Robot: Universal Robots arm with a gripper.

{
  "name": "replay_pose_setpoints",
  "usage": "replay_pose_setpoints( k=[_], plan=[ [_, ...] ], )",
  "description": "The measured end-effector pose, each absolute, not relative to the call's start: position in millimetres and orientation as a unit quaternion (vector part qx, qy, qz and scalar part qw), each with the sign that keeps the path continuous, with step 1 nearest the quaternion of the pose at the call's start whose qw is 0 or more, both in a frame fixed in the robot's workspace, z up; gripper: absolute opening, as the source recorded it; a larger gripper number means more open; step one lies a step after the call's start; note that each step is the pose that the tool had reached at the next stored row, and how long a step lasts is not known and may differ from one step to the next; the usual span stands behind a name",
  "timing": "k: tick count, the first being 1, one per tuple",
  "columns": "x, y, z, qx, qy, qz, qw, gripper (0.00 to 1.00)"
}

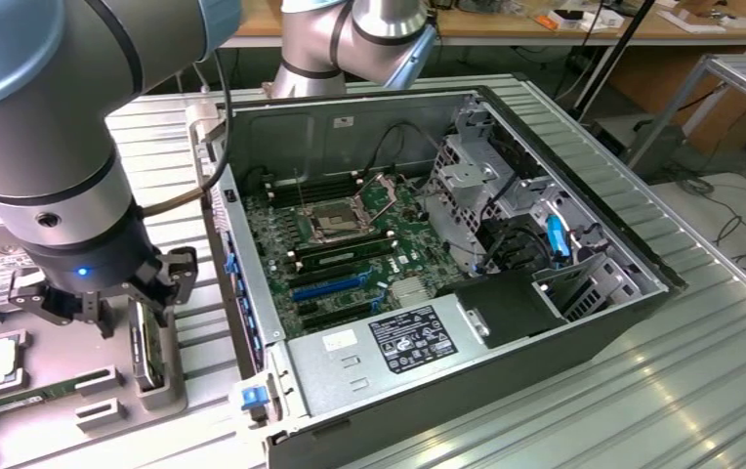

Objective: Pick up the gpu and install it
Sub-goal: 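Pick up the gpu and move the gpu toward the slot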

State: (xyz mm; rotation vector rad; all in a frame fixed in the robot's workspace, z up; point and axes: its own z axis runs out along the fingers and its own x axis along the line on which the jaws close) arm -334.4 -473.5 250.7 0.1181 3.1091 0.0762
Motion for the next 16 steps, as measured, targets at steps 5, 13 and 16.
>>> replay_pose_setpoints(
  k=[5, 13, 16],
  plan=[
    [-334.4, -473.6, 249.5, 0.038, 0.999, 0.024, 0.015, 0.54],
    [-334.4, -473.6, 249.5, 0.038, 0.999, 0.024, 0.015, 0.54],
    [-334.4, -473.6, 249.5, 0.038, 0.999, 0.024, 0.014, 0.53]
  ],
)
